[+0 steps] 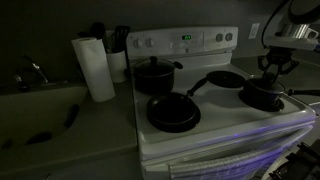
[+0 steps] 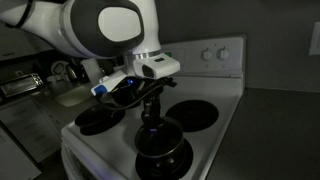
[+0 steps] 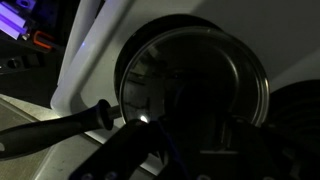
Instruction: Remove the smaller pots lid and put it on the stove
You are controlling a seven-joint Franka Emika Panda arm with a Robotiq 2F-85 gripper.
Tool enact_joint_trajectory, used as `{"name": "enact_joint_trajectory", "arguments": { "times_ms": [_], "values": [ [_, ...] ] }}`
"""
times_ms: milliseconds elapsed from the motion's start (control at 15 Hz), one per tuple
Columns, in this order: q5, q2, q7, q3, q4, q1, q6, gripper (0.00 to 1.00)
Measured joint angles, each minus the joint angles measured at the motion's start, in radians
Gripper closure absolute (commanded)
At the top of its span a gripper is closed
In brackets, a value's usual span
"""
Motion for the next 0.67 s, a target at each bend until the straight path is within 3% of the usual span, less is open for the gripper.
{"name": "enact_joint_trajectory", "arguments": {
  "times_ms": [667],
  "values": [
    [-0.008,0.000,-0.004,0.000,0.004,0.000,-0.005,0.84]
  ]
}}
